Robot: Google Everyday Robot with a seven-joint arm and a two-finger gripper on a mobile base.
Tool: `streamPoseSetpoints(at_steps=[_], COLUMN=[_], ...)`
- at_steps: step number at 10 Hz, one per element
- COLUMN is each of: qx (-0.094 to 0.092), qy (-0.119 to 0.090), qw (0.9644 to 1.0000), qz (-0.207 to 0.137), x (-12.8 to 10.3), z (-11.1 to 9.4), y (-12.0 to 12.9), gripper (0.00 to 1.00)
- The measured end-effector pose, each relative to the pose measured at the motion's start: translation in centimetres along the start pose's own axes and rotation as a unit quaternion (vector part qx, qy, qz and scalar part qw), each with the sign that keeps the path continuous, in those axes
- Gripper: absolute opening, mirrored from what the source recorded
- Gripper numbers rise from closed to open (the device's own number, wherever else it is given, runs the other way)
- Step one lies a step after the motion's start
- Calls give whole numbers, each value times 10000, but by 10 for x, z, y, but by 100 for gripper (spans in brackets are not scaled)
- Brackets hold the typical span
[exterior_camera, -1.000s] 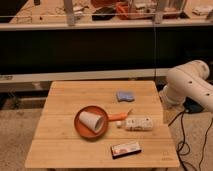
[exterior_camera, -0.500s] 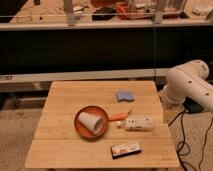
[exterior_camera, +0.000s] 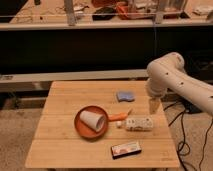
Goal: Move the arm in a circular motion
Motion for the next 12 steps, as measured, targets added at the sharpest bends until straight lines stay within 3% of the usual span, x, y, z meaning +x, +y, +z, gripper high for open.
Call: streamPoseSetpoints(at_steps=[4, 8, 12], qx=[48, 69, 140], qy=[-5, 36, 14], qw=[10000, 9999, 9995], qz=[-32, -91, -288], x=[-13, -16, -59], z=[10, 11, 10], y=[-35, -49, -80], gripper=[80, 80, 80])
